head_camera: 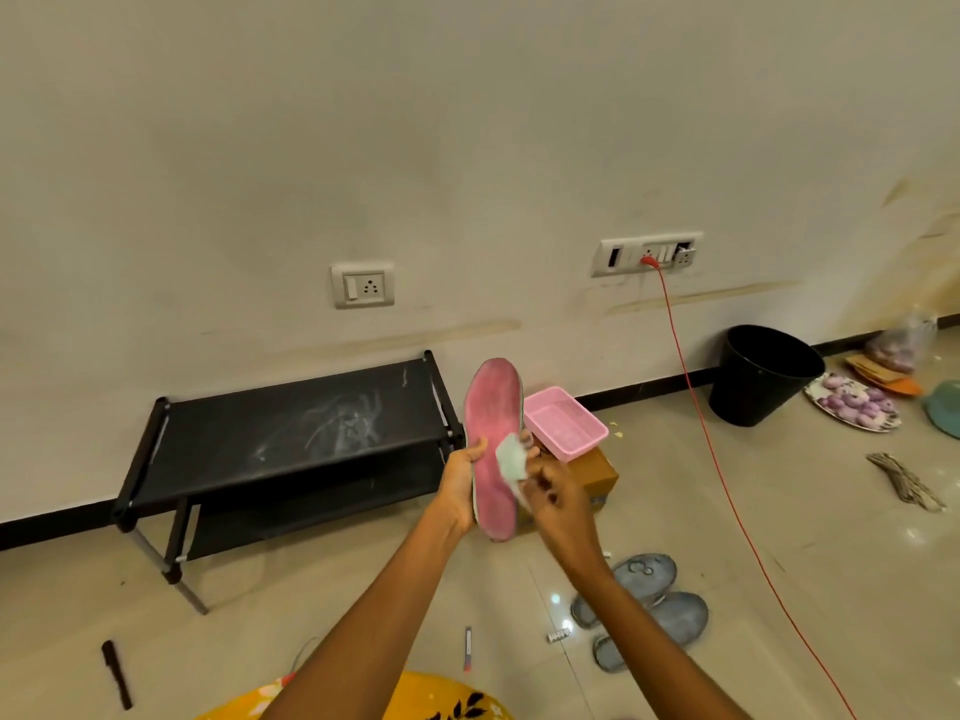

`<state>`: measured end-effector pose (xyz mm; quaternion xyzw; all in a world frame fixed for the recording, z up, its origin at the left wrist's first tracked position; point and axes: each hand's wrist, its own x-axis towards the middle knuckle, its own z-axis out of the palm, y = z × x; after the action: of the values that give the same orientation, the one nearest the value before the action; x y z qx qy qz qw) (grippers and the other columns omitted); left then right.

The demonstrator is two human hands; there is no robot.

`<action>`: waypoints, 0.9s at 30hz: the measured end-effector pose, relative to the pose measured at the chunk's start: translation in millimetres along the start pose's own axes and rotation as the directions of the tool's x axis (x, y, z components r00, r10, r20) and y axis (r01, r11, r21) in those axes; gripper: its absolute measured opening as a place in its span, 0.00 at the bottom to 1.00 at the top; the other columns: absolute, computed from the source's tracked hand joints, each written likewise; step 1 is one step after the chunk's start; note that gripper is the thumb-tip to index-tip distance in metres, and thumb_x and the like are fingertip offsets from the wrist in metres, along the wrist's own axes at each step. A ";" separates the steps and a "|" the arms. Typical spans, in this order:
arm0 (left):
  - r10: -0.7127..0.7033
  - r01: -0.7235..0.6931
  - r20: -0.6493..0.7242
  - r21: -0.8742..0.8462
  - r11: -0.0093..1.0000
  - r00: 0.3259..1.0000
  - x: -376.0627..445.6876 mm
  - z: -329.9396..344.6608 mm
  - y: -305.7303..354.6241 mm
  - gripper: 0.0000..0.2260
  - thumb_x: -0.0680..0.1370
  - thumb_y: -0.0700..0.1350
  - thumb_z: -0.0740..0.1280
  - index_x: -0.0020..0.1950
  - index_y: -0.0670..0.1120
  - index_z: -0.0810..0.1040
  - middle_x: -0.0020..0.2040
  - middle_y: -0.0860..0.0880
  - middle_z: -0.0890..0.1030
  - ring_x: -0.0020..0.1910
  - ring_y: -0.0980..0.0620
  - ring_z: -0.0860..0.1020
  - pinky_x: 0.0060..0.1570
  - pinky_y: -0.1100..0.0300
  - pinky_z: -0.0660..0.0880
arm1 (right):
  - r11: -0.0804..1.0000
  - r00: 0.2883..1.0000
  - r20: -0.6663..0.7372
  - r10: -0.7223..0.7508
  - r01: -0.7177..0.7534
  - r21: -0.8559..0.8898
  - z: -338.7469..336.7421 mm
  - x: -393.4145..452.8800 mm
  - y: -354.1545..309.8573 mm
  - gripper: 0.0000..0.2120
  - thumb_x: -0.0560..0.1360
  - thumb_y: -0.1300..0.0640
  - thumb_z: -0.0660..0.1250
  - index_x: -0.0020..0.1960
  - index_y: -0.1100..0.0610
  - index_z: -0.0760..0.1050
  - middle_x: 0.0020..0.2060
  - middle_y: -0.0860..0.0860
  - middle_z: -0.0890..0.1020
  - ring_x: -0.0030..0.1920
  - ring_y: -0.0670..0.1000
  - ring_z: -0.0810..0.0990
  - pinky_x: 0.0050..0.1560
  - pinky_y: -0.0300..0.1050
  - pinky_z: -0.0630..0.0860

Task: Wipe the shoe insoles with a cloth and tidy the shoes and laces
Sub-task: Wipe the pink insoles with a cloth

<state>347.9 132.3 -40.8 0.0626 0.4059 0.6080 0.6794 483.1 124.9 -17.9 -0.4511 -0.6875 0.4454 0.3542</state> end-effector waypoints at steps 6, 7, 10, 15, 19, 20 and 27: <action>-0.088 0.096 -0.067 0.135 0.986 0.994 44.6 -0.2 -27.6 0.17 0.79 0.48 0.61 0.64 0.40 0.72 0.46 0.40 0.79 0.45 0.41 0.77 0.53 0.43 0.73 | 0.857 0.909 0.077 0.410 -0.413 0.308 -8.6 44.4 40.2 0.06 0.77 0.62 0.64 0.45 0.52 0.76 0.46 0.52 0.78 0.47 0.51 0.77 0.50 0.48 0.78; -0.109 0.118 -0.064 0.151 0.981 0.992 50.8 -0.2 -33.6 0.16 0.79 0.48 0.60 0.63 0.40 0.72 0.46 0.40 0.79 0.45 0.41 0.76 0.54 0.43 0.73 | 0.850 0.899 0.084 0.430 -0.434 0.298 -6.6 46.8 54.0 0.05 0.77 0.61 0.64 0.45 0.53 0.76 0.45 0.52 0.79 0.47 0.52 0.78 0.47 0.45 0.78; -0.137 0.152 -0.076 0.254 0.955 0.988 73.8 -9.0 -52.4 0.13 0.81 0.47 0.59 0.61 0.40 0.73 0.46 0.41 0.79 0.44 0.43 0.77 0.49 0.47 0.74 | 0.852 0.895 0.015 0.445 -0.429 0.300 -2.8 49.2 97.8 0.04 0.76 0.62 0.65 0.45 0.56 0.77 0.43 0.53 0.80 0.44 0.51 0.78 0.41 0.38 0.77; -0.209 0.237 -0.113 0.506 0.829 0.971 107.8 -36.9 -95.1 0.11 0.81 0.45 0.58 0.59 0.42 0.74 0.43 0.45 0.78 0.41 0.50 0.76 0.41 0.58 0.74 | 0.813 0.859 0.020 0.511 -0.491 0.314 13.5 31.0 176.5 0.05 0.77 0.61 0.64 0.50 0.55 0.78 0.45 0.51 0.80 0.45 0.47 0.78 0.40 0.37 0.76; -0.236 0.220 -0.079 0.713 0.666 0.969 142.1 -69.2 -138.9 0.13 0.81 0.45 0.59 0.65 0.43 0.71 0.55 0.45 0.78 0.52 0.48 0.77 0.52 0.56 0.74 | 0.725 0.773 -0.077 0.630 -0.550 0.414 28.2 14.5 237.0 0.06 0.76 0.61 0.65 0.50 0.59 0.79 0.42 0.52 0.81 0.42 0.48 0.78 0.42 0.39 0.75; -0.240 0.185 -0.045 0.779 0.599 0.970 150.9 -79.0 -150.6 0.15 0.81 0.44 0.60 0.67 0.44 0.70 0.57 0.45 0.77 0.54 0.47 0.76 0.52 0.57 0.75 | 0.699 0.738 -0.106 0.666 -0.569 0.433 32.8 7.2 253.0 0.05 0.76 0.62 0.65 0.48 0.59 0.79 0.40 0.52 0.80 0.40 0.48 0.77 0.41 0.39 0.74; -0.379 0.035 0.013 0.992 0.119 0.925 211.7 -168.4 -256.1 0.20 0.73 0.31 0.62 0.66 0.39 0.72 0.61 0.40 0.76 0.50 0.50 0.73 0.46 0.60 0.73 | 0.457 0.464 -0.121 0.878 -0.734 0.502 61.0 -72.6 372.9 0.05 0.75 0.65 0.65 0.49 0.63 0.79 0.41 0.53 0.80 0.42 0.51 0.77 0.48 0.46 0.75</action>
<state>426.2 184.4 -401.2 0.5105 0.6119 0.0803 0.5988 567.3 112.2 -393.1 -0.7221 -0.2027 0.5923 0.2945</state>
